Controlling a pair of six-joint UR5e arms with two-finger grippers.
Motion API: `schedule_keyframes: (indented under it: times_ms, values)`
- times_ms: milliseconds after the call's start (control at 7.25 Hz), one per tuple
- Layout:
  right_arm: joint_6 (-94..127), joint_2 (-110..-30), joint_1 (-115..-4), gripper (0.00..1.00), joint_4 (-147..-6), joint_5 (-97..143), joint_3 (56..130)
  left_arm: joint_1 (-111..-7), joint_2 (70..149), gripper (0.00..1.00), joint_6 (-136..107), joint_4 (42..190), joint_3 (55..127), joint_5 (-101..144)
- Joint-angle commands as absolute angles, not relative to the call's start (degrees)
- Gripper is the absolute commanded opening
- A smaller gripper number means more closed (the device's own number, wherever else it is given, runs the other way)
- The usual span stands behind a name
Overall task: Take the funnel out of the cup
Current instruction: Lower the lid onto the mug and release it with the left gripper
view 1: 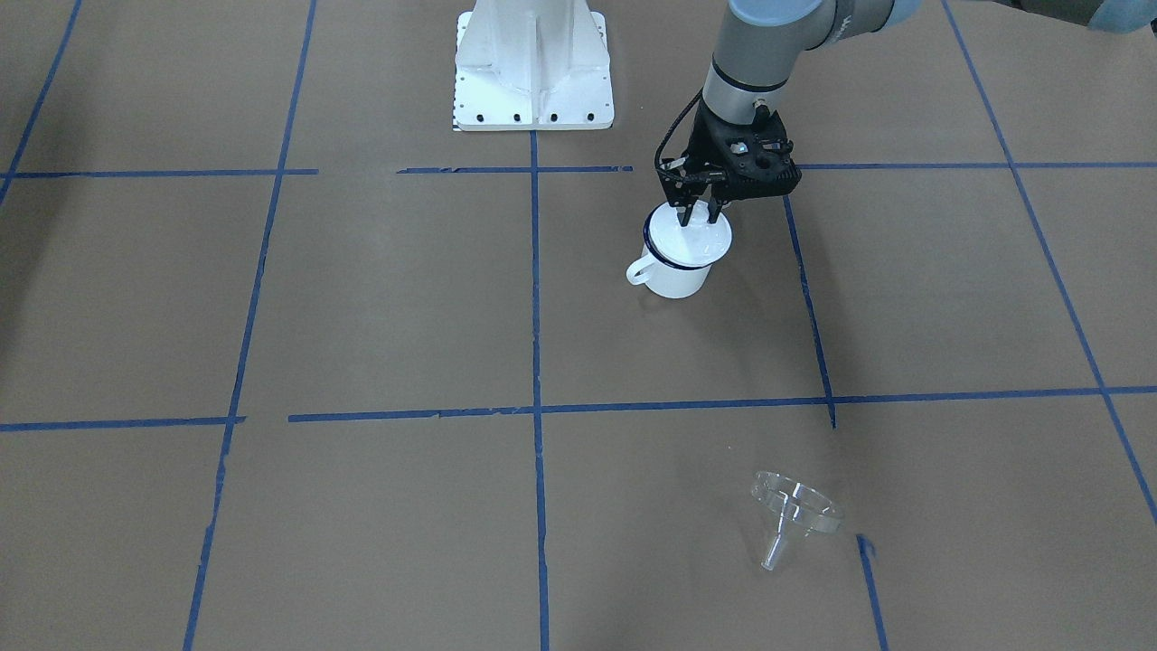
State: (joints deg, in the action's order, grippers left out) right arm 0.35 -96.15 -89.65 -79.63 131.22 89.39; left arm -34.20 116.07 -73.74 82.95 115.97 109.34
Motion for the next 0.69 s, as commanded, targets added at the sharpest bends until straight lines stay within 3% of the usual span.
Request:
schedule_keyframes:
  times_ms: [0,414,552]
  values:
    - [0.35,-96.15,-89.65,1.0,-79.63,131.22,89.38,-33.66,116.02,0.0,-73.74,82.88,115.49,109.34]
    - [0.35,-96.15,-89.65,1.0,-79.63,131.22,89.38,-33.49,116.02,0.0,-73.74,82.97,115.66,109.34]
    - [0.35,-96.15,-89.65,1.0,-79.63,131.22,89.38,-33.49,116.02,0.16,-73.74,82.97,115.66,109.34]
